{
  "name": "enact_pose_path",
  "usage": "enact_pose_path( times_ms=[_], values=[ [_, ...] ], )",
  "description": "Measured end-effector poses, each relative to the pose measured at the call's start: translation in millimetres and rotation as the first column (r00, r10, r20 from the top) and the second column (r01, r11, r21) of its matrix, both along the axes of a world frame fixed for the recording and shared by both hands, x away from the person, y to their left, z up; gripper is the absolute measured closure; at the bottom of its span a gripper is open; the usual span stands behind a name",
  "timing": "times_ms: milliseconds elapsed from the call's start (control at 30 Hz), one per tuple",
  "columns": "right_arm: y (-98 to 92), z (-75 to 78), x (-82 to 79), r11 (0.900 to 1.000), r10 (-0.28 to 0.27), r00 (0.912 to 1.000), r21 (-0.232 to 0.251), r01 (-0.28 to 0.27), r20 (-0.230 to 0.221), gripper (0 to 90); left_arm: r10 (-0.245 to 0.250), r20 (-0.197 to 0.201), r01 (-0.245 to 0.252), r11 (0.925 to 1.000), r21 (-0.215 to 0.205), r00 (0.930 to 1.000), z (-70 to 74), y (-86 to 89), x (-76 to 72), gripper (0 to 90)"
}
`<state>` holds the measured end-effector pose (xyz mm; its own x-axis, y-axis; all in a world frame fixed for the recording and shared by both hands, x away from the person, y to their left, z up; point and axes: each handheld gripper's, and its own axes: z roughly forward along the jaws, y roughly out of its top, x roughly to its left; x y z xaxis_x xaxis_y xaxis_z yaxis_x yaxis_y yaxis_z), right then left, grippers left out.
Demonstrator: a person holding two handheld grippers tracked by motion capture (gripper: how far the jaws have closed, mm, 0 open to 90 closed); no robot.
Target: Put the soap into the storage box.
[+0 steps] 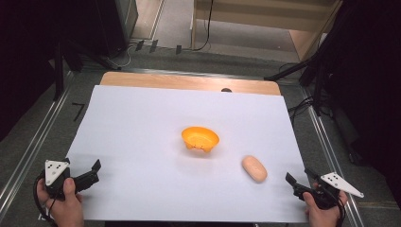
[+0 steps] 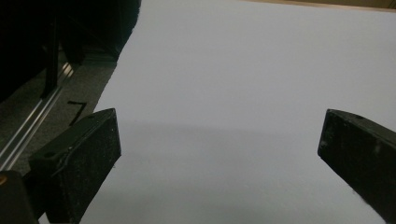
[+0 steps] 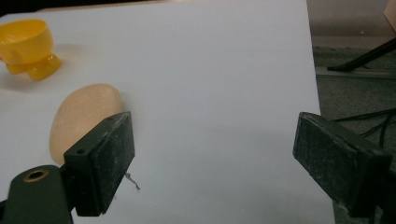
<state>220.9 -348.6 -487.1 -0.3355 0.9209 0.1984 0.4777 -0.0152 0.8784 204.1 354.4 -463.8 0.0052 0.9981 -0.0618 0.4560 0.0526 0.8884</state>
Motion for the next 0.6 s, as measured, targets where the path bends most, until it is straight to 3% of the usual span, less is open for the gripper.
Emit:
enact_pose_path(
  times_ms=[33, 100, 200, 400, 433, 467, 500, 567, 600],
  values=[
    [0.0, 0.0, 0.0, 1.0, 0.0, 1.0, 0.0, 0.0, 0.0, 12.1, 0.0, 0.0, 0.0, 1.0, 0.0, 1.0, 0.0, 0.0, 0.0, 0.0],
    [6.9, 1.4, 6.3, 0.997, 0.036, 0.9965, -0.062, -0.041, -0.075, 11.4, 0.001, -0.005, -0.001, 1.0, 0.001, 1.0, 0.1, -0.1, 0.3, 0.0],
    [11.9, 4.5, 10.9, 0.993, 0.05, 0.9881, -0.095, -0.064, -0.145, 12.8, 0.001, -0.008, -0.001, 1.0, 0.003, 1.0, -0.1, -0.8, 0.8, 0.0],
    [16.1, 15.5, 17.2, 0.987, 0.063, 0.9752, -0.134, -0.093, -0.212, 15.2, -0.001, -0.016, 0.001, 0.9999, 0.013, 0.9999, -0.1, -1.6, 1.5, 0.0],
    [17.7, 20.9, 20.4, 0.981, 0.065, 0.9687, -0.16, -0.106, -0.239, 16.0, -0.001, -0.017, 0.001, 0.9999, 0.015, 0.9999, 0.0, -1.7, 1.3, 0.0],
    [17.7, 20.9, 20.4, 0.981, 0.065, 0.9687, -0.16, -0.106, -0.239, 16.0, 0.0, -0.016, 0.001, 0.9999, 0.015, 0.9999, 0.0, -1.8, 1.2, 0.0],
    [20.6, 25.0, 24.2, 0.974, 0.068, 0.9589, -0.191, -0.124, -0.276, 17.2, -0.001, -0.016, 0.001, 0.9999, 0.015, 0.9999, 0.0, -1.7, 1.2, 0.0],
    [25.3, 27.5, 28.1, 0.958, 0.065, 0.9484, -0.248, -0.146, -0.311, 17.4, -0.002, -0.015, 0.002, 0.9998, 0.017, 0.9999, -0.1, -1.8, 1.4, 0.0],
    [25.3, 27.5, 28.1, 0.958, 0.065, 0.9484, -0.248, -0.146, -0.311, 17.4, -0.002, -0.015, 0.002, 0.9998, 0.017, 0.9999, -0.1, -1.8, 1.4, 0.0]
  ],
)
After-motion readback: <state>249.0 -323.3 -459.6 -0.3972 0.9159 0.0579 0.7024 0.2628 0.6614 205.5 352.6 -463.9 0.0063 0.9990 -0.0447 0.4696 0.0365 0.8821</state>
